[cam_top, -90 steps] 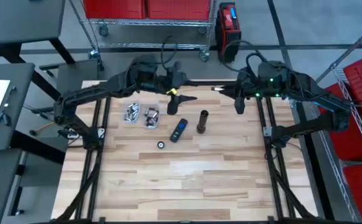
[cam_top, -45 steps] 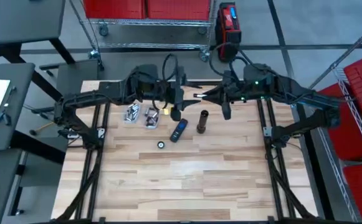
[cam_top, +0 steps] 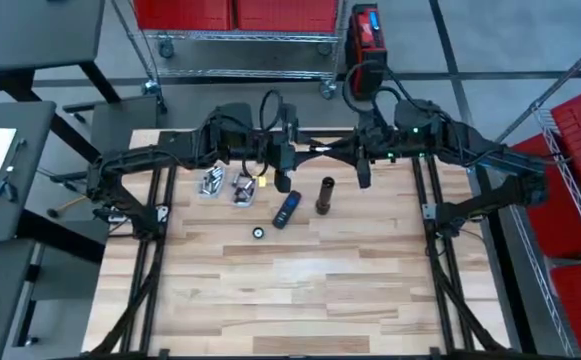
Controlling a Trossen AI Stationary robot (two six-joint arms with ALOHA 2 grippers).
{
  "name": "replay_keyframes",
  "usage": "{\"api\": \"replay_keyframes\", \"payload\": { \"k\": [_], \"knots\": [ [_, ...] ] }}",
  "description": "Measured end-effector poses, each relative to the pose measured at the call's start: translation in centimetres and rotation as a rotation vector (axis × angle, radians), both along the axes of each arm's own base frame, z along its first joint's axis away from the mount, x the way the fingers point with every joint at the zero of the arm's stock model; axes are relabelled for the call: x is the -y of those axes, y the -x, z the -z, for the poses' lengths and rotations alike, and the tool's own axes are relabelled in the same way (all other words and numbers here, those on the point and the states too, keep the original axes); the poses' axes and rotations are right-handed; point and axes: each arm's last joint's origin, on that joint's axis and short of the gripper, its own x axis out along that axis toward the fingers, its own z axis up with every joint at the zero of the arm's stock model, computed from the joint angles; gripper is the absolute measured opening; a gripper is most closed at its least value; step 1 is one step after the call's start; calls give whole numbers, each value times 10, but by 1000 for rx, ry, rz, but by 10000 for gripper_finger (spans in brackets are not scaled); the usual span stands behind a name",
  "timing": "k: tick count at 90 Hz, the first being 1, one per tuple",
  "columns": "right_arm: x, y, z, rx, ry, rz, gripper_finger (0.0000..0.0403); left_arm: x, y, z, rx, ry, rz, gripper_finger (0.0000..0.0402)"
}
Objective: Insert battery
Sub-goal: Insert the silver battery into the flashlight battery compartment
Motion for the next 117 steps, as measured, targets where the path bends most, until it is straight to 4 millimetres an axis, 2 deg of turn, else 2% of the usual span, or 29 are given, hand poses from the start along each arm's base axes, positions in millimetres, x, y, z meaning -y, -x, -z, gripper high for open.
{"api": "replay_keyframes", "payload": {
  "k": [13,28,42,56,71,82,93,117],
  "knots": [
    [0,0,0,0,0,0,37,0,0,0,6,23,2,29],
    [0,3,-3,20,29,-4,110,0,1,-3,44,130,4,29],
    [0,20,-26,123,194,-1,167,-1,6,-17,187,289,38,29],
    [-1,29,-47,259,416,41,197,-8,12,-35,372,513,195,29],
    [0,17,-60,419,533,49,203,-8,13,-45,474,639,359,29],
    [-3,0,-62,532,561,-30,200,-6,15,-47,489,637,397,29],
    [-4,-14,-60,568,573,-45,195,-5,17,-51,524,647,428,29],
    [-5,-17,-63,638,609,-106,175,-4,21,-56,569,658,482,29]
  ]
}}
